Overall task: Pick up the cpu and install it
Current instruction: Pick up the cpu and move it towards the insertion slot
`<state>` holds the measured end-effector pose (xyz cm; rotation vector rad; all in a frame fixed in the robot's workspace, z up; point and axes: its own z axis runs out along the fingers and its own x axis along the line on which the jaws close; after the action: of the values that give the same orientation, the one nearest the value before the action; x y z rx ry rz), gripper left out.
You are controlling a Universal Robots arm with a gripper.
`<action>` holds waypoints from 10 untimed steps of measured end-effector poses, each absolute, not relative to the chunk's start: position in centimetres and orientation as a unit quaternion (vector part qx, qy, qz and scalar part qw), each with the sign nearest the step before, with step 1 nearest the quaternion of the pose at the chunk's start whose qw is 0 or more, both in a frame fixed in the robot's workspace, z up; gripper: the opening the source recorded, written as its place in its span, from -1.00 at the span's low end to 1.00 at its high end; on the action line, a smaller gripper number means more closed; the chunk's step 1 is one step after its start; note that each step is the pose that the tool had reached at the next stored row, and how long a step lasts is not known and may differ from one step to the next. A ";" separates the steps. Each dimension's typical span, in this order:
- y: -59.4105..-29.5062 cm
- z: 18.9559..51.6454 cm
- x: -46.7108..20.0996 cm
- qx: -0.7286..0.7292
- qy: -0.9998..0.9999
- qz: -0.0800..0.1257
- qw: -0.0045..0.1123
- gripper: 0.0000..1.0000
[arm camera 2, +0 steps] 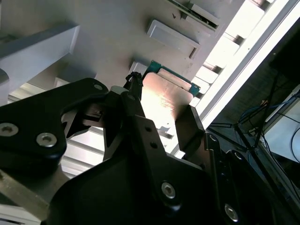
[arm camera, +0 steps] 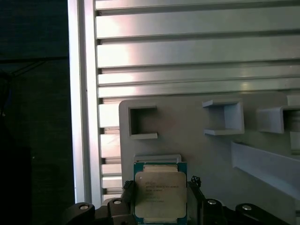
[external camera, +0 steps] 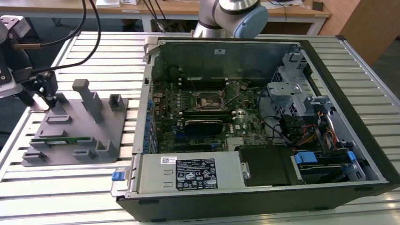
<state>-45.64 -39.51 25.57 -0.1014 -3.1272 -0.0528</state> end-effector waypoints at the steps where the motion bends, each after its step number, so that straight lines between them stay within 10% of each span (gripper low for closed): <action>1: -39.5 25.6 -45.6 -0.032 -0.999 -0.017 0.006 0.06; 10: -39.3 26.1 -45.6 -0.032 -0.999 -0.016 0.006 0.06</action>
<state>-45.64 -39.26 26.12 -0.1013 -3.1273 -0.0487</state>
